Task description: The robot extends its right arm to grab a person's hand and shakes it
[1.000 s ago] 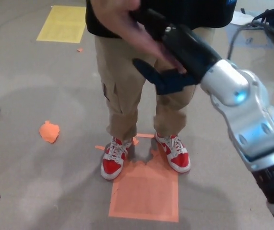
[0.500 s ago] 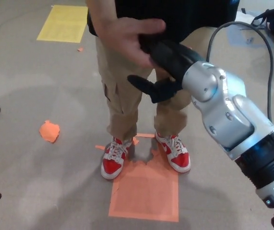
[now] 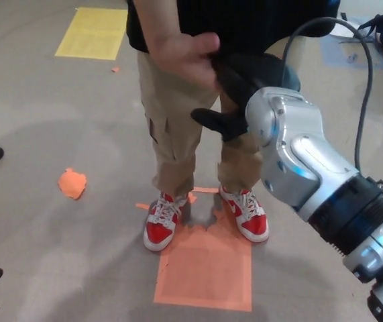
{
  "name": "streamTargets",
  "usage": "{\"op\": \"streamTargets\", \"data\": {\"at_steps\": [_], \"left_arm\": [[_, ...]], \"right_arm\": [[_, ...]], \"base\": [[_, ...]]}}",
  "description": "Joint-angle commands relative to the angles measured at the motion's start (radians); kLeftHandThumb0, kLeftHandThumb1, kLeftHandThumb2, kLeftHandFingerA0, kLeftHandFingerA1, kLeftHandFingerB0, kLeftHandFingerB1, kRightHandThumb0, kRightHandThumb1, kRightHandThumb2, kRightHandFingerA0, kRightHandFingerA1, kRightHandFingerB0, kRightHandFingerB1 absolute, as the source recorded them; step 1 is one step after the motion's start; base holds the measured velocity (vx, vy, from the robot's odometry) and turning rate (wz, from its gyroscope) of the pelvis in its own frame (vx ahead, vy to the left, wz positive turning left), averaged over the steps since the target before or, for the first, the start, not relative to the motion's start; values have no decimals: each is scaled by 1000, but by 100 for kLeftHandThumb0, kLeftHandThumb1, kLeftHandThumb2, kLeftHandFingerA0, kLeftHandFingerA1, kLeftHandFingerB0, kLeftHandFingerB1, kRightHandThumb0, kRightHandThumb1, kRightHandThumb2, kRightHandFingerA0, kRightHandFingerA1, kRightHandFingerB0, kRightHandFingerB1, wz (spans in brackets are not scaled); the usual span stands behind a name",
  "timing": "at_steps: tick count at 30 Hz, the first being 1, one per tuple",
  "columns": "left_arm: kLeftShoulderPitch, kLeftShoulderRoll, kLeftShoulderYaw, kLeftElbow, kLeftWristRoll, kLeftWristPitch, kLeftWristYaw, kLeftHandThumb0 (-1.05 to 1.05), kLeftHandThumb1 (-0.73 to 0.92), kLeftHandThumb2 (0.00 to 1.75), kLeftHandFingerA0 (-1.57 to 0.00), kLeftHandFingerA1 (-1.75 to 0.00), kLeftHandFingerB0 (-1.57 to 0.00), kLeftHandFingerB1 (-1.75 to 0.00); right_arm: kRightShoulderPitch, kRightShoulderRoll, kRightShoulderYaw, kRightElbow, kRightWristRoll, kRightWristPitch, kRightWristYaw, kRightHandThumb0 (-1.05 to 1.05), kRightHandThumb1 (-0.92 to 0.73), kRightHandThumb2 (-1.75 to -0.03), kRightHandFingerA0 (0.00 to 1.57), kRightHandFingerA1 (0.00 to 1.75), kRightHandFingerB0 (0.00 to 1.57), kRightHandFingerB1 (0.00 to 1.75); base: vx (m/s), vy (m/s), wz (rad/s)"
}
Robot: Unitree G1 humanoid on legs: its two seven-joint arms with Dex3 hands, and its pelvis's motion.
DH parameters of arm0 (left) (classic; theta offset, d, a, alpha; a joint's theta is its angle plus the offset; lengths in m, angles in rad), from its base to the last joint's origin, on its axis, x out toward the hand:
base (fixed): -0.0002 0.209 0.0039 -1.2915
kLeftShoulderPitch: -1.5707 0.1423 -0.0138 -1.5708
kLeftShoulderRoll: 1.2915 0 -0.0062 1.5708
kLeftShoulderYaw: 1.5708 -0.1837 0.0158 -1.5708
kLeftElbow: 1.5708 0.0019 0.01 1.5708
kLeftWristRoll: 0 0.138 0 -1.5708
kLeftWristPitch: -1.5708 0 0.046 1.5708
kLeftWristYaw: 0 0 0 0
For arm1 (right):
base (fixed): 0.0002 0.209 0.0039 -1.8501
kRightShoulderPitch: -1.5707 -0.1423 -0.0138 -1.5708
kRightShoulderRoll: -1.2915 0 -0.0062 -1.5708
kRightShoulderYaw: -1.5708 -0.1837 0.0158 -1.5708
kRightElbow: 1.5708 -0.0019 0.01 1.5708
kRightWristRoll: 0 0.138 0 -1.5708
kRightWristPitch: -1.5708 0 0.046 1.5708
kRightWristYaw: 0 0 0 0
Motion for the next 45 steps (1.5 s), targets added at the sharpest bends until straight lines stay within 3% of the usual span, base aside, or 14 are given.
{"op": "streamTargets", "data": {"at_steps": [1,2,4,7,9,22,25,29,35,40,41,42,43,45], "left_arm": [[6,21,7,1,4,-18,-17,-31,66,112,0,-48,0,-48],[6,20,8,3,2,-20,-18,-31,66,112,0,-48,0,-48],[2,17,11,12,-1,-20,-17,-30,66,111,-1,-48,0,-48],[-2,24,3,10,11,-15,-12,-30,66,111,-1,-48,0,-48],[-1,27,5,-3,8,-6,-16,-31,65,111,-1,-48,0,-48],[-8,26,8,0,3,-1,-30,-31,66,111,0,-48,0,-48],[-5,28,10,-4,0,4,-38,-30,68,112,0,-48,0,-48],[-12,27,8,2,9,-8,-27,-29,69,113,0,-48,0,-47],[-19,26,13,7,6,4,-20,-30,67,111,0,-48,0,-47],[-16,26,14,8,4,6,-21,-30,66,111,-1,-48,-1,-47],[-2,29,12,-1,7,4,-22,-52,76,74,-16,-39,-13,-36],[-2,30,6,-5,15,10,-18,-53,77,74,-16,-38,-14,-36],[-5,30,1,-6,22,11,-15,-30,66,111,-1,-48,0,-47],[-9,34,-7,-10,33,6,-8,-30,66,112,-1,-48,0,-47]], "right_arm": [[0,13,-17,175,-34,-126,-218,-30,-75,-63,87,66,18,33],[-5,13,-14,204,-37,-147,-235,-30,-75,-63,87,66,18,33],[-21,22,-27,292,-25,-190,-279,-8,-58,-57,82,134,34,40],[-33,31,-56,393,-2,-255,-343,-15,-60,-57,85,73,59,48],[-43,34,-66,435,-1,-283,-364,-15,-58,-57,82,60,71,52],[-7,41,-274,401,160,-447,-292,-15,-62,-58,90,74,76,65],[48,22,-317,139,194,-419,-213,-18,-64,-59,104,92,70,102],[93,6,-338,-184,186,-353,-160,-23,-77,-62,104,81,72,79],[90,3,-369,-575,149,-284,-125,1,-63,-73,79,158,63,126],[106,-8,-371,-527,141,-297,-144,-2,-68,-72,91,140,73,112],[133,-8,-368,-481,150,-312,-153,-7,-72,-72,106,110,74,108],[140,-10,-366,-438,154,-305,-149,-10,-73,-67,109,96,73,106],[135,-8,-363,-361,159,-285,-137,-13,-67,-60,107,86,72,94],[122,-6,-355,-209,168,-275,-118,-8,-49,-54,105,87,70,99]], "base": [[0,0,0],[0,0,0],[0,0,0],[0,0,0],[0,0,0],[0,0,0],[0,0,0],[0,0,0],[0,0,0],[0,0,0],[0,0,0],[0,0,0],[0,0,0],[0,0,0]]}}
